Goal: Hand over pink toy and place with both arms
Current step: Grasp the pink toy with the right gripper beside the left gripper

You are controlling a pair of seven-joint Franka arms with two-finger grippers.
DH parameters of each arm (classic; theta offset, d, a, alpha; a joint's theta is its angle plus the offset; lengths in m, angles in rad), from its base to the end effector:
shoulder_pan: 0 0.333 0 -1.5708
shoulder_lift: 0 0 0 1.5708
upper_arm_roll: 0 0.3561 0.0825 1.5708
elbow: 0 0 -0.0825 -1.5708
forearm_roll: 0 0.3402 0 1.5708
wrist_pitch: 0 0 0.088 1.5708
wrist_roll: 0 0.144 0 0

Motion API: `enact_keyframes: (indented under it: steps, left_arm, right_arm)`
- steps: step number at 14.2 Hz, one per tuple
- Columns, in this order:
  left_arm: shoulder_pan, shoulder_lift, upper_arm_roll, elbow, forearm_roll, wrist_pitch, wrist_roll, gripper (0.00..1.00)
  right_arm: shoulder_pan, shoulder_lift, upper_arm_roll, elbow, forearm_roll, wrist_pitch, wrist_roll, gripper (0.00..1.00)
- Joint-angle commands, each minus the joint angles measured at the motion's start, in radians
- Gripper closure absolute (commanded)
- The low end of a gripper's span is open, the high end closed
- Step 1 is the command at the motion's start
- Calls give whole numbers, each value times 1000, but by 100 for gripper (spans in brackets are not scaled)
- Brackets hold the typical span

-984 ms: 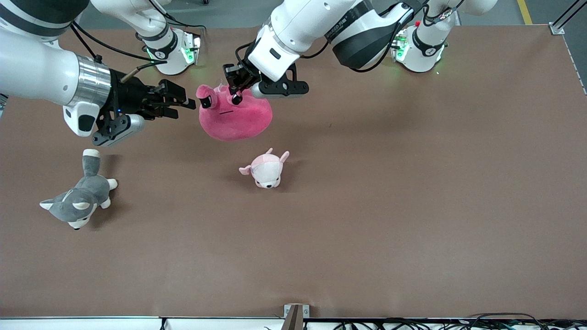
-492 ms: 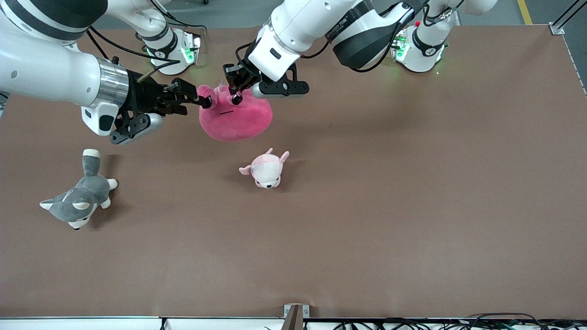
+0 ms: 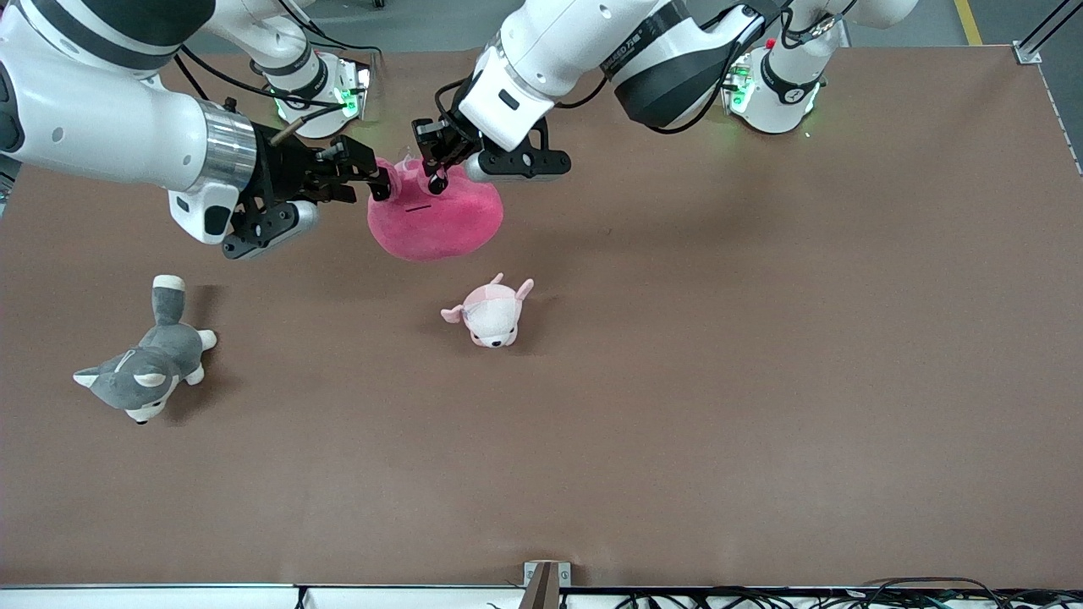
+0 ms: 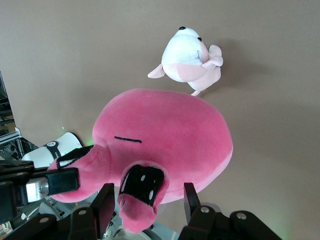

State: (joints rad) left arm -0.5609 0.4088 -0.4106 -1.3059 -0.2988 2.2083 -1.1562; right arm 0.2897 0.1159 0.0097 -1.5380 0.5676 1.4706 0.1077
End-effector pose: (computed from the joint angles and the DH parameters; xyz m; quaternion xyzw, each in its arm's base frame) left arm 0.4340 -0.5549 0.5988 0.9275 0.1754 -0.0603 0.3244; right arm 0.4836 0.2345 0.5974 -0.9512 -0.0939 0.1427 0.2570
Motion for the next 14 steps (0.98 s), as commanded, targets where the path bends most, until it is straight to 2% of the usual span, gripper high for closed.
enact_keyframes:
  steps: [1, 6, 9, 11, 12, 13, 14]
  left_arm:
    - [1, 4, 0, 17, 1, 4, -16, 100]
    - [1, 4, 0, 17, 1, 4, -16, 100]
    - [1, 4, 0, 17, 1, 4, -14, 100]
    - [1, 4, 0, 17, 3, 4, -14, 100]
    - [1, 4, 0, 17, 3, 4, -14, 99]
    - [1, 4, 0, 17, 3, 4, -14, 100]
    - [3, 2, 0, 17, 3, 4, -14, 99]
  right_arm:
    - [23, -18, -4, -28, -6, 0, 17, 36]
    - [39, -16, -5, -27, -6, 14, 50, 37]
    - [37, -16, -5, -28, -9, 2, 50, 43]
    - [35, -16, -5, -28, -9, 2, 50, 53]
    - [35, -16, -5, -28, -9, 2, 50, 61]
    - [35, -13, -5, -28, -9, 0, 50, 73]
    - [35, -12, -5, -28, -9, -1, 50, 90]
